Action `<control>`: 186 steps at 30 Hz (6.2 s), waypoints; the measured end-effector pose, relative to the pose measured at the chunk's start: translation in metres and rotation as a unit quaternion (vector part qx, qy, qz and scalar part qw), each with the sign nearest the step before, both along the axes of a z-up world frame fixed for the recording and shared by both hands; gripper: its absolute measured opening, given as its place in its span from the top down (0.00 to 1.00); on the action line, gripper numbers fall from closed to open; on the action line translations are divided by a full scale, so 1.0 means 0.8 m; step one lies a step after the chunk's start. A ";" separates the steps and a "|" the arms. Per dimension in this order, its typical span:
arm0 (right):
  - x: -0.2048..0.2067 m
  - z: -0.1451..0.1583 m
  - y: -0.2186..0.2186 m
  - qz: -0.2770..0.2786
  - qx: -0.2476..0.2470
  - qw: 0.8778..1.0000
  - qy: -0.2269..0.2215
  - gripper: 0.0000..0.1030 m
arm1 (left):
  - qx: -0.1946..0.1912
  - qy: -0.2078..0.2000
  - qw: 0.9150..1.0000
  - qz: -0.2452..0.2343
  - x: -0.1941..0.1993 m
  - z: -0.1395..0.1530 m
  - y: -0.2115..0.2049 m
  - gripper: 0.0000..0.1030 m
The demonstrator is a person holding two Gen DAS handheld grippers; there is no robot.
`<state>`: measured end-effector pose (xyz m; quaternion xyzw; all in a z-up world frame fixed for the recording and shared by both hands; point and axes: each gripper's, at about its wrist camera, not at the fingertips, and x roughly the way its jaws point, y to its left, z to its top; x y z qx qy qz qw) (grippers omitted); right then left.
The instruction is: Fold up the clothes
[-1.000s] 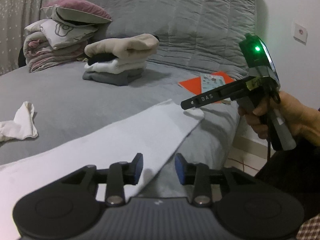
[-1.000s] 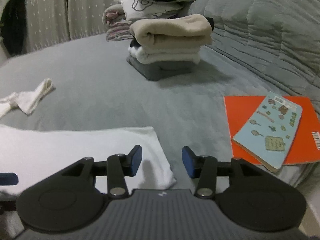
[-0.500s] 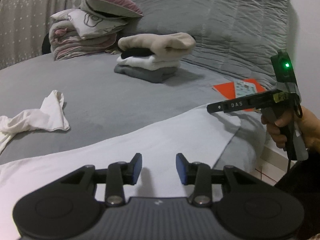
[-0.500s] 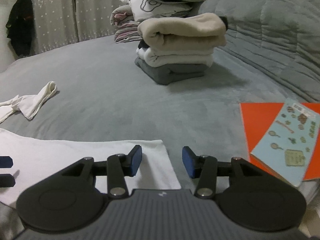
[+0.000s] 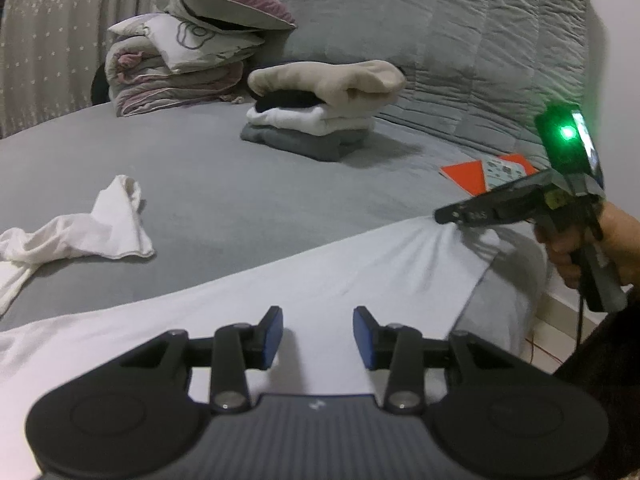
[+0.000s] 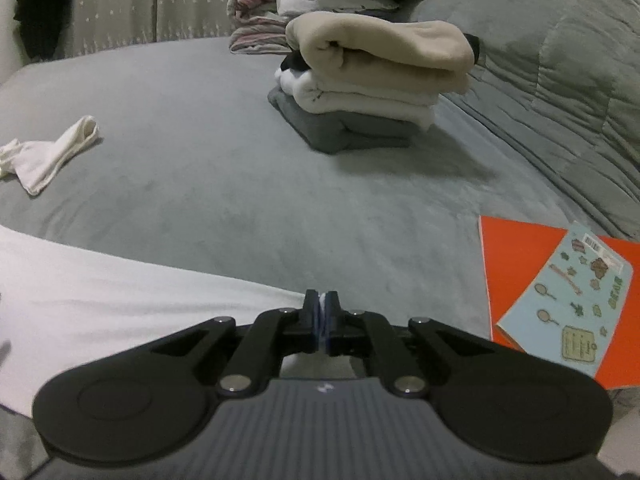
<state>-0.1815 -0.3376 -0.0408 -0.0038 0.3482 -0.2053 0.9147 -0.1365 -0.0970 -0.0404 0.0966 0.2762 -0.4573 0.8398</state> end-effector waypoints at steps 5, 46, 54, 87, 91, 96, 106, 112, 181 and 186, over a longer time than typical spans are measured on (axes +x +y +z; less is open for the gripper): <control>0.008 0.014 0.007 0.003 0.008 1.000 -0.004 0.85 | -0.004 0.003 1.000 0.028 0.012 0.009 0.009 0.56; 0.197 0.053 0.267 0.235 0.031 0.971 -0.013 0.50 | 0.049 -0.001 0.943 0.328 0.173 0.042 0.208 0.27; 0.209 0.029 0.281 0.243 0.017 0.970 0.014 0.51 | 0.043 -0.003 0.927 0.372 0.192 0.044 0.234 0.27; 0.295 0.064 0.257 0.232 0.045 0.972 0.001 0.86 | 0.045 0.030 0.909 0.412 0.248 0.037 0.225 0.30; 0.294 0.064 0.269 0.231 0.042 0.972 0.014 0.86 | 0.044 0.036 0.908 0.415 0.248 0.036 0.232 0.30; 0.288 0.071 0.285 0.225 0.034 0.974 0.022 0.52 | 0.030 0.036 0.909 0.414 0.243 0.034 0.243 0.30; 0.265 0.072 0.322 0.169 0.069 0.983 0.031 0.50 | -0.063 0.051 0.908 0.411 0.223 0.032 0.290 0.39; 0.248 0.104 0.347 0.150 0.068 0.986 0.029 0.50 | -0.075 0.065 0.902 0.421 0.220 0.036 0.300 0.43; 0.370 0.016 0.297 0.332 0.226 0.915 -0.025 0.61 | -0.069 -0.003 0.855 0.514 0.284 0.011 0.373 0.70; 0.360 0.021 0.281 0.332 0.233 0.913 -0.047 0.61 | -0.046 0.006 0.845 0.533 0.294 0.001 0.373 0.70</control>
